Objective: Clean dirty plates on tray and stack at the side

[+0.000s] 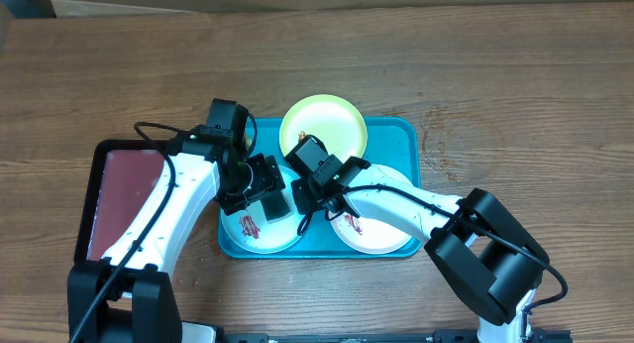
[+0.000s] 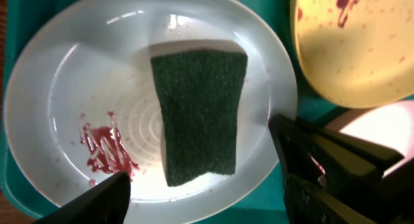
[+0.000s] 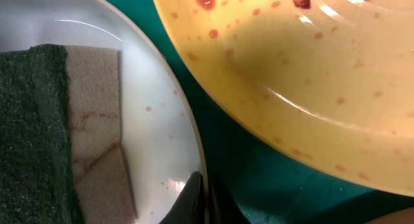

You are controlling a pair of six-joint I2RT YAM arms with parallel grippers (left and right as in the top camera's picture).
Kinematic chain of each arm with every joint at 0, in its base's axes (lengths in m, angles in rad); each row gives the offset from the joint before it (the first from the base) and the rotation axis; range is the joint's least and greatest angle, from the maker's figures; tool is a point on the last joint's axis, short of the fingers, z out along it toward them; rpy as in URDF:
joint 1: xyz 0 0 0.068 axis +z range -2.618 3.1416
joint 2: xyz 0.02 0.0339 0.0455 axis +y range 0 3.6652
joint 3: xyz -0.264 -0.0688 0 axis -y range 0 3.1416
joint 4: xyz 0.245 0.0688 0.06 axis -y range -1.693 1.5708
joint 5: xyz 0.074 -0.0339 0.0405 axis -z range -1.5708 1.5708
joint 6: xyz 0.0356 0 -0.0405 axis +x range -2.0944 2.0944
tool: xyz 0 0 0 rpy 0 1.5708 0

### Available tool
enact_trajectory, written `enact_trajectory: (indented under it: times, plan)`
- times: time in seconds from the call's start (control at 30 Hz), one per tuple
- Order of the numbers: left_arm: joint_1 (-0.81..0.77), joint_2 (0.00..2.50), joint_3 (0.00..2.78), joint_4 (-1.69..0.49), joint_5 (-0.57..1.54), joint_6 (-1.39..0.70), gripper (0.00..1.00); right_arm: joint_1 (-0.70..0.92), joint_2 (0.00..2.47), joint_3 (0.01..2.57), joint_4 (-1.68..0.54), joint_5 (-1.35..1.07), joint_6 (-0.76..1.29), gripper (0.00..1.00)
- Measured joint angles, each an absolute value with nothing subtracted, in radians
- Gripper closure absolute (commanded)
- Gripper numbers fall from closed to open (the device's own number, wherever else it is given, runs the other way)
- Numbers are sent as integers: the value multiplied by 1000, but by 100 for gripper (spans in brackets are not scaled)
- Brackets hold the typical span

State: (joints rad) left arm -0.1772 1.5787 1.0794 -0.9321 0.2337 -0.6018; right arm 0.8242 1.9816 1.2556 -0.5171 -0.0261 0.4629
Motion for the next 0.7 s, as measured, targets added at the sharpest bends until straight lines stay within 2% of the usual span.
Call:
enact_trajectory:
  times: [0.2, 0.33, 0.6, 0.7]
  plan:
    - [-177, 1586, 1079, -925, 204, -637, 26, 825, 1982, 1256, -517, -26, 464, 96]
    - [-177, 1655, 1079, -916, 209, -639, 31, 824, 1982, 1256, -517, -26, 464, 96]
    - [-177, 1768, 1074, -856, 258, -608, 30, 824, 1982, 1256, -517, -26, 464, 96]
    - [-177, 1768, 1073, -857, 262, -599, 36, 824, 1982, 1256, -517, -26, 464, 96]
